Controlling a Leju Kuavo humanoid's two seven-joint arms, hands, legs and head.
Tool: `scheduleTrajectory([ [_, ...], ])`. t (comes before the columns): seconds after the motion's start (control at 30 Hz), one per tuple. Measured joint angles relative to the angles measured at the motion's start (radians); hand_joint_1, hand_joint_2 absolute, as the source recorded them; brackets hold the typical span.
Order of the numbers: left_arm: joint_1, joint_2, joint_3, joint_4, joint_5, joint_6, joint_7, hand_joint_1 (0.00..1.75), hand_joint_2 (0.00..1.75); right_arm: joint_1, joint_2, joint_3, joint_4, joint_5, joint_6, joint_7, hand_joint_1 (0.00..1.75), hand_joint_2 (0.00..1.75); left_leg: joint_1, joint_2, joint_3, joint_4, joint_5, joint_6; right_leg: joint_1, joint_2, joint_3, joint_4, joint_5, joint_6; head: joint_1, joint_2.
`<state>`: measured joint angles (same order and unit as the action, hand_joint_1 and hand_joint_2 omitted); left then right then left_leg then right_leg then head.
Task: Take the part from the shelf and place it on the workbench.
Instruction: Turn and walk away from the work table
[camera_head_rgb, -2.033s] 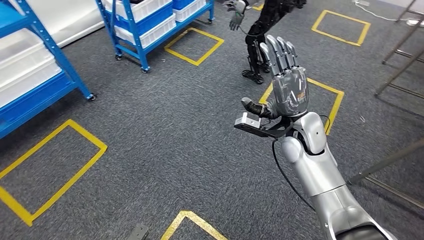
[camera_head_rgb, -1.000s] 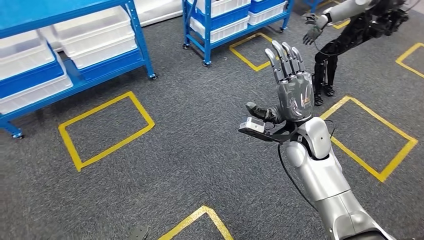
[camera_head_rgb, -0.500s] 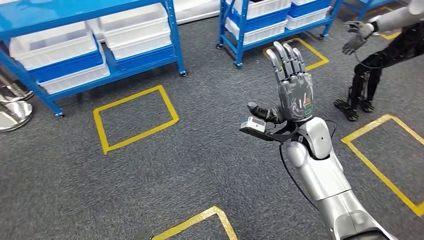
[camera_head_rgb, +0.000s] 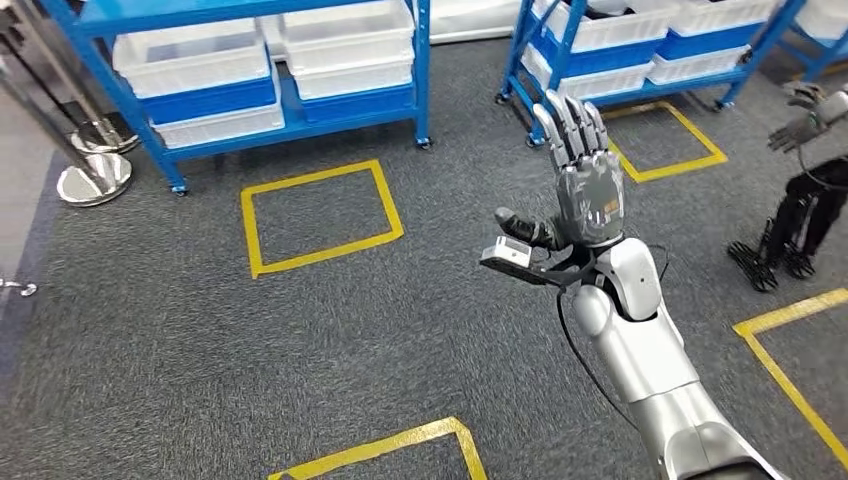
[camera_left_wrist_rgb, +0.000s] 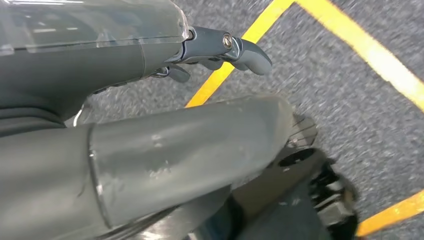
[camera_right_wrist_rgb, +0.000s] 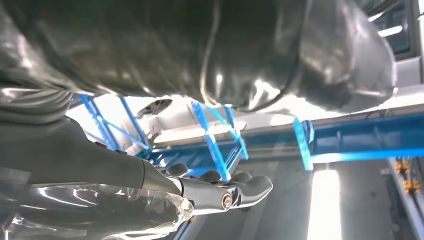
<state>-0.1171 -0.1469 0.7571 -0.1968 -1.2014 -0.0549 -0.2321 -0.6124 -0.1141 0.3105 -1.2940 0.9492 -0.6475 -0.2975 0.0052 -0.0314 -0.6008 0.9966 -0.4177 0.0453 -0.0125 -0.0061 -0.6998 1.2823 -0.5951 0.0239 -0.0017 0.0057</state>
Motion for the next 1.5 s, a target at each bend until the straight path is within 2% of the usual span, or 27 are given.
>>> scheduleTrajectory([
  [0.03, 0.003, 0.001, -0.002, 0.000, -0.002, -0.001, 0.003, 0.00, 0.00, 0.003, 0.000, 0.000, 0.003, 0.000, 0.000, 0.000, 0.00, 0.00, 0.000, -0.013, 0.000, 0.002, 0.000, -0.001, -0.002, 0.002, -0.005, 0.002, 0.015, 0.001, 0.000, 0.000],
  [0.07, 0.006, 0.002, -0.005, 0.000, -0.004, -0.002, 0.005, 0.00, 0.00, 0.004, 0.000, -0.001, 0.005, 0.000, 0.000, -0.001, 0.00, 0.00, 0.001, -0.026, 0.000, 0.005, -0.001, -0.002, -0.005, 0.006, 0.010, -0.035, 0.047, 0.002, 0.000, 0.000],
  [0.1, 0.008, 0.003, -0.007, 0.000, -0.005, -0.003, 0.007, 0.00, 0.00, 0.004, -0.001, -0.002, 0.006, 0.000, 0.000, -0.001, 0.00, 0.00, 0.002, -0.038, -0.001, 0.009, -0.003, -0.005, -0.008, 0.019, 0.039, -0.100, 0.086, 0.002, 0.000, 0.000],
  [0.17, 0.010, 0.004, -0.009, 0.000, -0.006, -0.004, 0.008, 0.00, 0.00, 0.004, -0.001, -0.005, 0.007, 0.000, -0.001, -0.001, 0.00, 0.00, 0.003, -0.062, -0.010, 0.020, -0.006, -0.015, -0.015, 0.066, 0.090, -0.213, 0.129, 0.001, 0.000, 0.000],
  [0.2, 0.009, 0.005, -0.010, 0.000, -0.007, -0.004, 0.008, 0.00, 0.00, 0.005, -0.002, -0.006, 0.009, -0.001, -0.002, -0.001, 0.00, 0.00, 0.004, -0.072, -0.015, 0.023, -0.006, -0.021, -0.015, 0.083, 0.100, -0.239, 0.132, 0.000, 0.000, 0.000],
  [0.23, 0.010, 0.005, -0.010, 0.000, -0.007, -0.004, 0.009, 0.00, 0.00, 0.006, -0.003, -0.007, 0.010, -0.001, -0.002, -0.001, 0.00, 0.00, 0.005, -0.084, -0.021, 0.025, -0.004, -0.028, -0.014, 0.088, 0.103, -0.245, 0.127, -0.002, 0.000, 0.000],
  [0.27, 0.012, 0.005, -0.011, 0.000, -0.007, -0.004, 0.009, 0.00, 0.00, 0.006, -0.003, -0.008, 0.011, -0.002, -0.003, -0.001, 0.00, 0.00, 0.007, -0.096, -0.024, 0.023, -0.002, -0.035, -0.013, 0.077, 0.103, -0.247, 0.129, -0.006, 0.000, 0.000],
  [0.3, 0.015, 0.007, -0.011, 0.000, -0.007, -0.004, 0.010, 0.00, 0.00, 0.006, -0.003, -0.008, 0.012, -0.002, -0.003, -0.001, 0.00, 0.00, 0.008, -0.094, -0.027, 0.025, -0.002, -0.041, -0.014, 0.065, 0.105, -0.251, 0.131, -0.011, 0.000, 0.000],
  [0.37, 0.019, 0.009, -0.012, 0.000, -0.008, -0.004, 0.010, 0.00, 0.00, 0.006, -0.002, -0.008, 0.013, -0.002, -0.004, -0.001, 0.00, 0.00, 0.005, -0.053, -0.046, 0.064, -0.030, -0.050, -0.016, 0.039, 0.111, -0.260, 0.135, -0.027, -0.001, 0.000],
  [0.43, 0.019, 0.010, -0.013, 0.000, -0.009, -0.004, 0.010, 0.00, 0.00, 0.007, -0.002, -0.009, 0.015, -0.002, -0.004, -0.001, 0.00, 0.00, 0.005, 0.003, -0.099, 0.180, -0.092, -0.056, -0.012, 0.012, 0.112, -0.262, 0.135, -0.036, -0.002, 0.000],
  [0.5, 0.019, 0.010, -0.015, 0.000, -0.009, -0.005, 0.010, 0.00, 0.00, 0.010, -0.003, -0.009, 0.018, -0.002, -0.004, -0.001, 0.00, 0.00, 0.007, 0.021, -0.150, 0.293, -0.134, -0.060, -0.008, -0.016, 0.111, -0.261, 0.133, -0.039, -0.002, 0.000],
  [0.53, 0.020, 0.010, -0.015, 0.000, -0.009, -0.005, 0.010, 0.00, 0.00, 0.011, -0.003, -0.009, 0.019, -0.002, -0.004, -0.002, 0.00, 0.00, 0.007, 0.024, -0.153, 0.303, -0.129, -0.061, -0.007, -0.030, 0.111, -0.260, 0.132, -0.039, -0.002, 0.000],
  [0.57, 0.021, 0.010, -0.015, 0.000, -0.009, -0.005, 0.010, 0.00, 0.00, 0.012, -0.003, -0.009, 0.020, -0.002, -0.003, -0.002, 0.00, 0.00, 0.007, 0.026, -0.136, 0.274, -0.108, -0.061, -0.007, -0.040, 0.112, -0.259, 0.131, -0.039, -0.002, 0.000],
  [0.67, 0.022, 0.013, -0.016, 0.000, -0.005, -0.005, 0.010, 0.00, 0.00, 0.005, -0.003, -0.010, 0.038, -0.040, 0.070, 0.019, 0.00, 0.00, 0.004, 0.040, -0.027, 0.077, -0.033, -0.051, -0.004, -0.061, 0.115, -0.256, 0.125, -0.030, -0.002, 0.000],
  [0.73, 0.023, 0.015, -0.015, 0.000, 0.005, -0.003, 0.008, 0.00, 0.00, -0.013, -0.001, -0.011, 0.098, -0.114, 0.226, 0.069, 0.00, 0.00, -0.001, 0.044, 0.003, 0.021, -0.026, -0.042, -0.001, -0.069, 0.116, -0.257, 0.125, -0.020, -0.002, 0.000],
  [0.8, 0.026, 0.016, -0.013, 0.000, 0.014, -0.002, 0.004, 0.00, 0.00, -0.037, 0.002, -0.012, 0.209, -0.189, 0.398, 0.120, 0.00, 0.87, -0.001, 0.039, 0.005, 0.015, -0.021, -0.031, 0.000, -0.070, 0.120, -0.261, 0.126, -0.008, -0.002, 0.000],
  [0.87, 0.026, 0.017, -0.010, 0.000, 0.018, -0.002, 0.000, 0.00, 0.00, -0.053, 0.002, -0.012, 0.325, -0.231, 0.488, 0.142, 0.00, 1.75, 0.004, 0.034, 0.009, 0.006, -0.014, -0.019, -0.003, -0.048, 0.112, -0.238, 0.107, 0.002, -0.001, 0.000],
  [0.97, 0.025, 0.017, -0.008, 0.000, 0.017, -0.004, -0.002, 0.00, 0.00, -0.066, 0.001, -0.012, 0.478, -0.248, 0.507, 0.149, 0.00, 1.75, 0.004, 0.027, 0.007, 0.002, -0.011, -0.009, -0.006, -0.007, 0.029, -0.075, 0.027, 0.011, -0.001, 0.000],
  [1.0, 0.025, 0.018, -0.008, 0.000, 0.016, -0.005, -0.002, 0.00, 0.00, -0.062, 0.002, -0.012, 0.531, -0.252, 0.506, 0.154, 0.00, 1.75, 0.003, 0.024, 0.008, 0.002, -0.012, -0.007, -0.006, -0.003, 0.001, -0.022, 0.012, 0.012, -0.001, 0.000],
  [1.03, 0.025, 0.017, -0.008, 0.000, 0.015, -0.006, -0.002, 0.00, 0.00, -0.048, 0.001, -0.012, 0.593, -0.260, 0.501, 0.163, 0.00, 1.75, 0.003, 0.018, 0.009, 0.003, -0.013, -0.006, -0.007, -0.001, -0.011, -0.001, 0.018, 0.013, -0.001, 0.000],
  [1.07, 0.025, 0.017, -0.008, 0.000, 0.015, -0.007, -0.002, 0.00, 0.00, -0.025, 0.001, -0.013, 0.648, -0.269, 0.490, 0.170, 0.00, 1.75, 0.004, 0.011, 0.011, 0.004, -0.015, -0.006, -0.009, -0.001, -0.007, -0.018, 0.043, 0.013, -0.001, 0.000],
  [1.13, 0.028, 0.017, -0.007, 0.000, 0.013, -0.008, -0.002, 0.00, 0.00, 0.033, 0.003, -0.020, 0.755, -0.296, 0.457, 0.176, 0.00, 1.75, 0.006, -0.001, 0.012, 0.012, -0.023, -0.010, -0.011, 0.000, 0.039, -0.128, 0.110, 0.010, -0.001, 0.000],
  [1.2, 0.031, 0.017, -0.006, 0.000, 0.015, -0.014, -0.002, 0.00, 0.00, 0.081, 0.008, -0.034, 0.836, -0.318, 0.421, 0.172, 0.00, 1.75, 0.002, -0.007, 0.005, 0.024, -0.032, -0.020, -0.009, 0.001, 0.076, -0.220, 0.140, 0.003, -0.001, 0.000],
  [1.3, 0.036, 0.017, 0.003, 0.000, 0.033, -0.033, -0.006, 0.00, 0.00, 0.145, 0.013, -0.060, 0.906, -0.336, 0.341, 0.169, 0.00, 1.75, -0.001, -0.008, 0.002, 0.028, -0.038, -0.035, -0.006, 0.005, 0.083, -0.240, 0.135, -0.011, -0.001, 0.000],
  [1.37, 0.040, 0.019, 0.016, 0.000, 0.047, -0.042, -0.007, 0.00, 0.00, 0.181, 0.019, -0.084, 0.933, -0.354, 0.280, 0.156, 0.00, 1.75, 0.000, 0.000, -0.002, 0.050, -0.060, -0.045, -0.009, 0.004, 0.090, -0.246, 0.134, -0.024, -0.002, 0.000],
  [1.4, 0.041, 0.019, 0.022, 0.000, 0.051, -0.044, -0.006, 0.00, 0.00, 0.196, 0.023, -0.100, 0.945, -0.364, 0.256, 0.148, 0.00, 1.75, 0.001, 0.006, -0.017, 0.087, -0.085, -0.050, -0.011, 0.003, 0.093, -0.249, 0.134, -0.029, -0.002, 0.000],
  [1.5, 0.045, 0.021, 0.039, 0.000, 0.066, -0.049, -0.004, 0.00, 0.00, 0.242, 0.031, -0.153, 0.975, -0.385, 0.208, 0.117, 0.00, 1.75, 0.005, 0.018, -0.101, 0.269, -0.169, -0.059, -0.007, -0.003, 0.096, -0.249, 0.131, -0.039, -0.002, 0.000],
])
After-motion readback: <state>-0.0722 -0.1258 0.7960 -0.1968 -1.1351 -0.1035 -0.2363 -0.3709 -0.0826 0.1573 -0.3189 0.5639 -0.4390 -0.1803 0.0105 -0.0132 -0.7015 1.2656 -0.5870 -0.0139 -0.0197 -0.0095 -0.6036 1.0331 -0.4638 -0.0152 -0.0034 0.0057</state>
